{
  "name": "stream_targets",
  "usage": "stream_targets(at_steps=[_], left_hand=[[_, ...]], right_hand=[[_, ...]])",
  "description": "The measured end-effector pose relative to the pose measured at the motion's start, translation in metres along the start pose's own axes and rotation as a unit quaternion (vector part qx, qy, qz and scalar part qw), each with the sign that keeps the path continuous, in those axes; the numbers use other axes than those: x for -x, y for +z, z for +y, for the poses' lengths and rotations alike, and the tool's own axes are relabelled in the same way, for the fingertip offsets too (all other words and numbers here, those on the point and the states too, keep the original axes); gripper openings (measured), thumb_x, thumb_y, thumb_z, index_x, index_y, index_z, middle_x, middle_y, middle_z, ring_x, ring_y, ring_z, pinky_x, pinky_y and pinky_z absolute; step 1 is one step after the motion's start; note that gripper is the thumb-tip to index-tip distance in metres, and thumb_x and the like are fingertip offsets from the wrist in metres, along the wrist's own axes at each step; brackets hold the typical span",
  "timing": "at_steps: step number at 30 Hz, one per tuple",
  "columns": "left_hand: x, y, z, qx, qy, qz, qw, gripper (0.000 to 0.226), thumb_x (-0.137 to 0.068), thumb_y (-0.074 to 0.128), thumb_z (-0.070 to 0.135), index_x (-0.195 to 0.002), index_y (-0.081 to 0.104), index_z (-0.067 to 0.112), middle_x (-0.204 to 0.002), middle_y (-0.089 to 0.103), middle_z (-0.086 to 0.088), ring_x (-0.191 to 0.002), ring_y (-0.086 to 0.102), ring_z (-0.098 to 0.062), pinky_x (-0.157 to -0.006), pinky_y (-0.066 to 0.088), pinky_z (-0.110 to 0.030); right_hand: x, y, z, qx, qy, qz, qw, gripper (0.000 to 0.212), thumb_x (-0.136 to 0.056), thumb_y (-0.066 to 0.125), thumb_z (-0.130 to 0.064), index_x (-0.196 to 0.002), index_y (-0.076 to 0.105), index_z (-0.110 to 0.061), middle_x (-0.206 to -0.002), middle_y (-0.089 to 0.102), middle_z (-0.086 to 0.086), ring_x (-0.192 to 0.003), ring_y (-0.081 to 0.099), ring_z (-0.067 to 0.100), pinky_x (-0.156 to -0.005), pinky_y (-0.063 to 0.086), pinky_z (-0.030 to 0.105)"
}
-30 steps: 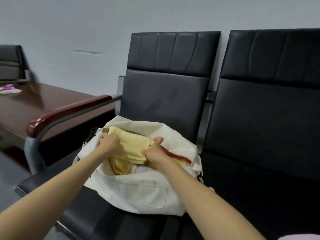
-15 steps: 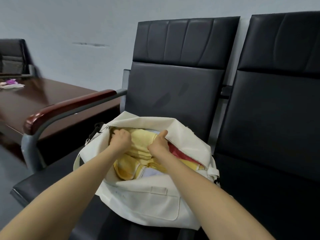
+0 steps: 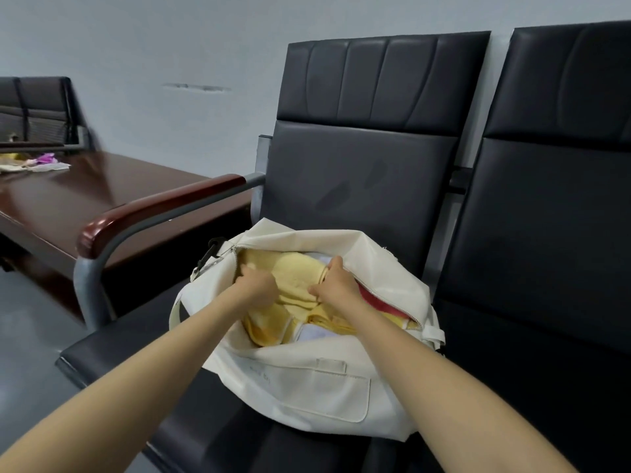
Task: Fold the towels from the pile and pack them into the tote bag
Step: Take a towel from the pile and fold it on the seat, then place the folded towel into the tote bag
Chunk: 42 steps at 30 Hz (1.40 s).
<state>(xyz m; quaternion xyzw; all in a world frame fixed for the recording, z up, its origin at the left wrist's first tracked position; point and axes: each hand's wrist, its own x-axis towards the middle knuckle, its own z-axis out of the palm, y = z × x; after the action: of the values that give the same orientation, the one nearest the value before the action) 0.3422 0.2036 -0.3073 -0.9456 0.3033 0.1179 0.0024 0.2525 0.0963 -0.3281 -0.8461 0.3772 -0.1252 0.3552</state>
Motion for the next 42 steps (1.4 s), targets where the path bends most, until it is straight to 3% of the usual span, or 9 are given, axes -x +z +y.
stream_targets(at_steps=[6,9,13,18,21,24,26,32,42], left_hand=[[0.017,0.006,0.006,-0.034,0.039,0.073,0.996,0.048,-0.098,0.036,0.014,-0.142,0.028,-0.005,-0.144,0.025,-0.025,-0.131,0.03,-0.039,-0.105,0.032,-0.039],[0.001,0.017,-0.001,-0.01,0.036,0.061,0.997,0.075,-0.097,0.041,0.026,-0.15,-0.005,0.0,-0.153,0.004,-0.028,-0.141,0.014,-0.043,-0.112,0.021,-0.045],[-0.017,0.018,-0.009,0.025,0.006,-0.001,1.0,0.072,-0.099,0.03,0.024,-0.149,-0.018,0.004,-0.156,-0.013,-0.024,-0.146,0.001,-0.04,-0.116,0.006,-0.049],[-0.013,0.003,-0.01,0.077,-0.01,-0.015,0.997,0.062,-0.102,0.028,0.024,-0.15,-0.002,0.0,-0.157,0.0,-0.024,-0.146,0.006,-0.036,-0.118,0.009,-0.044],[0.013,-0.008,-0.005,0.107,0.049,-0.008,0.993,0.04,-0.101,0.031,0.011,-0.138,0.039,-0.002,-0.145,0.04,-0.016,-0.124,0.044,-0.025,-0.096,0.037,-0.026],[0.052,-0.008,0.012,0.091,0.118,-0.012,0.989,0.038,-0.101,0.04,0.019,-0.134,0.049,0.004,-0.143,0.047,-0.012,-0.12,0.049,-0.024,-0.092,0.039,-0.027],[0.082,-0.008,0.034,0.094,0.168,0.001,0.981,0.027,-0.099,0.043,0.023,-0.108,0.061,0.005,-0.129,0.058,-0.016,-0.105,0.053,-0.026,-0.08,0.037,-0.028],[0.179,-0.008,0.143,0.126,0.303,0.001,0.945,0.035,-0.097,0.049,0.024,-0.127,0.06,0.01,-0.132,0.059,-0.007,-0.121,0.052,-0.024,-0.096,0.038,-0.027],[0.331,0.041,0.331,0.194,0.472,-0.103,0.854,0.034,-0.095,0.055,0.022,-0.128,0.058,0.013,-0.131,0.059,-0.004,-0.12,0.054,-0.019,-0.095,0.041,-0.024]], right_hand=[[0.026,0.0,-0.004,0.233,-0.197,0.101,0.947,0.046,-0.09,0.056,-0.008,-0.133,0.039,-0.012,-0.134,0.038,0.01,-0.125,0.036,0.028,-0.092,0.035,0.03],[0.032,0.003,0.001,0.292,-0.275,-0.027,0.915,0.065,-0.084,0.058,0.002,-0.144,0.035,-0.011,-0.152,0.024,0.012,-0.143,0.017,0.027,-0.114,0.02,0.032],[0.015,0.011,0.007,0.282,-0.218,-0.169,0.919,0.063,-0.091,0.041,0.008,-0.15,0.024,-0.006,-0.162,-0.002,0.009,-0.149,-0.003,0.021,-0.12,0.01,0.037],[0.018,0.0,-0.001,0.192,-0.191,-0.182,0.945,0.047,-0.097,0.032,0.002,-0.142,0.042,-0.005,-0.16,0.015,0.009,-0.147,0.014,0.027,-0.116,0.015,0.033],[0.038,-0.027,0.018,0.121,-0.167,-0.147,0.967,0.043,-0.099,0.035,-0.011,-0.138,0.049,-0.018,-0.148,0.042,0.004,-0.135,0.04,0.023,-0.108,0.033,0.03],[0.068,-0.066,0.046,0.123,-0.144,-0.114,0.975,0.04,-0.098,0.043,-0.021,-0.137,0.05,-0.023,-0.142,0.049,0.0,-0.129,0.045,0.019,-0.106,0.036,0.03],[0.097,-0.101,0.069,0.123,-0.119,-0.089,0.981,0.039,-0.099,0.046,-0.026,-0.137,0.05,-0.024,-0.14,0.05,-0.002,-0.126,0.046,0.016,-0.104,0.037,0.029],[0.223,-0.221,0.151,0.115,-0.037,0.034,0.992,0.032,-0.098,0.052,-0.026,-0.13,0.057,-0.024,-0.134,0.054,-0.005,-0.121,0.052,0.013,-0.102,0.042,0.03],[0.41,-0.352,0.287,0.121,0.182,0.19,0.957,0.034,-0.094,0.057,-0.02,-0.127,0.058,-0.016,-0.13,0.058,0.007,-0.117,0.054,0.025,-0.09,0.037,0.027]])
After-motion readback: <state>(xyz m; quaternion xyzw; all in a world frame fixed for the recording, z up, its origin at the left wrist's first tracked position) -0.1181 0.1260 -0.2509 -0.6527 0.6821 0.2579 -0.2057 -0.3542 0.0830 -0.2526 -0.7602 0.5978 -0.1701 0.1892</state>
